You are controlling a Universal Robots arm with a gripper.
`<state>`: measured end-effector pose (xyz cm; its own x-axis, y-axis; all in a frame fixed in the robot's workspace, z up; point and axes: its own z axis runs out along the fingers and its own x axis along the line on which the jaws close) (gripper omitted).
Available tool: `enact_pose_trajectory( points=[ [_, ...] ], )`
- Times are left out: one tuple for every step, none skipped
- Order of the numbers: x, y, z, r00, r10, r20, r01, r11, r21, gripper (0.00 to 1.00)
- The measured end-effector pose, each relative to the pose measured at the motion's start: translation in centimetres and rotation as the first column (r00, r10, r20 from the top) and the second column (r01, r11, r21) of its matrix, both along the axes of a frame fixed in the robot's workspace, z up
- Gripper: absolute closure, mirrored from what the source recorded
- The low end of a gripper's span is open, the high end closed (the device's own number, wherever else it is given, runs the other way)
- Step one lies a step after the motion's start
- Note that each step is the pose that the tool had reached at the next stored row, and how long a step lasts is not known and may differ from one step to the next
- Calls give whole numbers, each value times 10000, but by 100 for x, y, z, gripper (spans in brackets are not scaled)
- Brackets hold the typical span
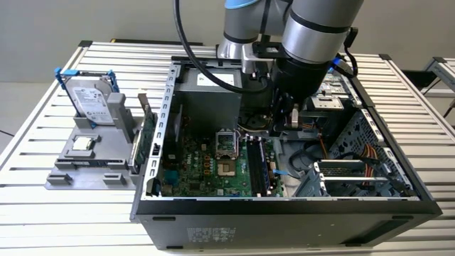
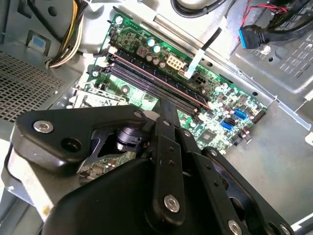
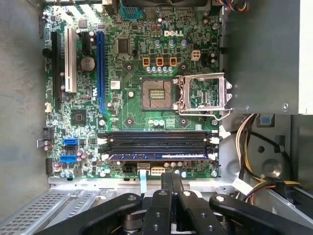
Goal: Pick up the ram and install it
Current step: 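Press down the ram until it locks into place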
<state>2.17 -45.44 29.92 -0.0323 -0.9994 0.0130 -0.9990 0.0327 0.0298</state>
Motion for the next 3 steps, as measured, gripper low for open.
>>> enact_pose_trajectory(
  points=[
    [0,0,1,10000,0,0,0,10000,0,100],
    [0,0,1,10000,1,0,-1,10000,0,100],
    [0,0,1,10000,0,-1,0,10000,0,100]
  ],
)
